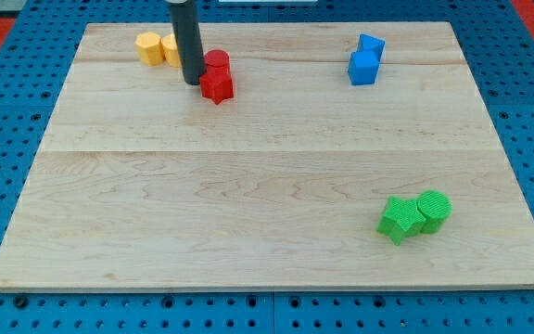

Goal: Move the red blocks towards the top center

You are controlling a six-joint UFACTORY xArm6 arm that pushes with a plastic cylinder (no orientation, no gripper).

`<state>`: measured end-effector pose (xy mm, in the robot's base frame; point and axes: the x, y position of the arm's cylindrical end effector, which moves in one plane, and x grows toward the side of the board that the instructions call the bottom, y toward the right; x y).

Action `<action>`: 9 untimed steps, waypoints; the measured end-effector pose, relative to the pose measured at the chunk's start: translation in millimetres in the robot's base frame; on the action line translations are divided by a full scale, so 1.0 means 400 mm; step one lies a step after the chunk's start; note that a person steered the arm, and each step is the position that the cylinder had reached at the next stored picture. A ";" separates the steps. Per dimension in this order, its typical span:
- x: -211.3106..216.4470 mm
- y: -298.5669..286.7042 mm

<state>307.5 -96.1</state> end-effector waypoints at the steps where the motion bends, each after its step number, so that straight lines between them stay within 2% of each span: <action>1: -0.009 0.006; 2: -0.015 0.006; 7: -0.048 0.214; 8: -0.117 0.191; 9: -0.128 0.195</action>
<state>256.4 -18.2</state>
